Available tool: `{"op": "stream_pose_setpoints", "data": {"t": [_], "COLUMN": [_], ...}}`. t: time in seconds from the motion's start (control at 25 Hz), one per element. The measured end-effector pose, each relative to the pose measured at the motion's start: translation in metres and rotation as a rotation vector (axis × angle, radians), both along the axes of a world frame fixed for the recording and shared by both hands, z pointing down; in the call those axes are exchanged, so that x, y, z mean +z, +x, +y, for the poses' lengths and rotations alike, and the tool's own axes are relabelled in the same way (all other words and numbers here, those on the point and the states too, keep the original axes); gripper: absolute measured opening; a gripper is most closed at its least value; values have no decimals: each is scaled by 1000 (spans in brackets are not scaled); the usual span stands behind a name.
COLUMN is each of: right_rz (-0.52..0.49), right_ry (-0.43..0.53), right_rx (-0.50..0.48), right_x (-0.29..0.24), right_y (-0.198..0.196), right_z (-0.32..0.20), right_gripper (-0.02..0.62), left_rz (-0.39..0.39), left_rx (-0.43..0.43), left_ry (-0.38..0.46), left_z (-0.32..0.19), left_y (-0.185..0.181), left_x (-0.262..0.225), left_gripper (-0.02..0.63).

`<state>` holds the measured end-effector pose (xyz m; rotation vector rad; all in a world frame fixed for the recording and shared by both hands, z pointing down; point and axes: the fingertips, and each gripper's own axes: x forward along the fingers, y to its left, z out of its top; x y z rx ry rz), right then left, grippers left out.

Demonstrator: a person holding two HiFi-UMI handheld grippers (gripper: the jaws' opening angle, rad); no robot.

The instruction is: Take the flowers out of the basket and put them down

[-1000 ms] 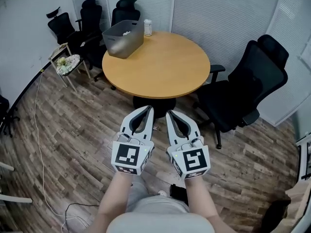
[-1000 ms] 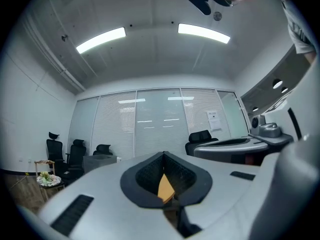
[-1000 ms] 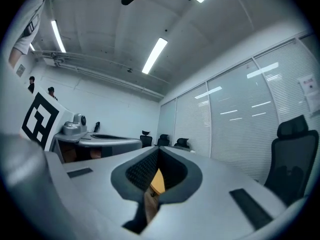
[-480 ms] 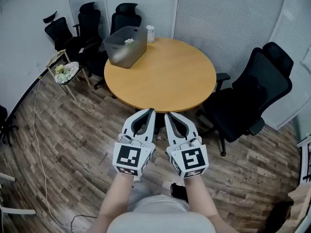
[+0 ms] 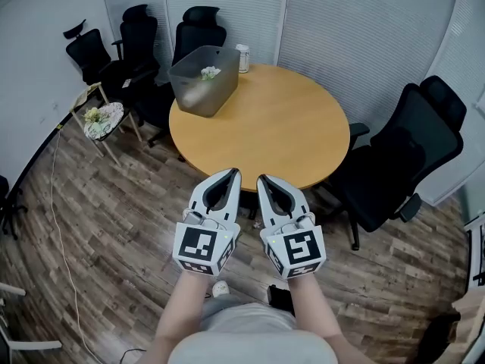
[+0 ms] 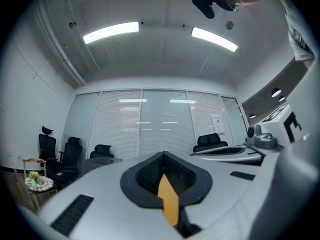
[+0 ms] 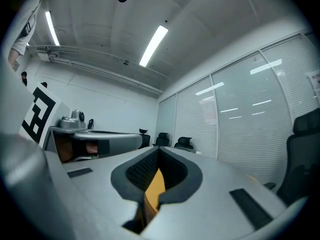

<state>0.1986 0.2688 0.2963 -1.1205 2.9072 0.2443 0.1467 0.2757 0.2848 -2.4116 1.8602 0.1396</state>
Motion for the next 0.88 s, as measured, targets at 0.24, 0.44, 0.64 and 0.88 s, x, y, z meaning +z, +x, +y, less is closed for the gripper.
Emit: {"op": "stream_pose_setpoints", "data": {"t": [0.24, 0.44, 0.64, 0.88], "right_rz": [-13, 6, 16, 12], "right_ry": [-4, 2, -4, -31], "right_rx": [20, 9, 3, 9], "right_x": [1, 4, 6, 12], "right_y": [-46, -83, -105, -123], "right_z": [-21, -31, -46, -66], "right_gripper": [23, 25, 25, 25], "left_rz": [-6, -8, 8, 16], "left_rx": [16, 20, 11, 3], "left_ry": [-16, -32, -43, -54], "left_z": [-21, -33, -50, -66], "left_y": [-46, -78, -100, -121], "left_x": [4, 7, 7, 9], "left_gripper": [5, 5, 5, 5]}}
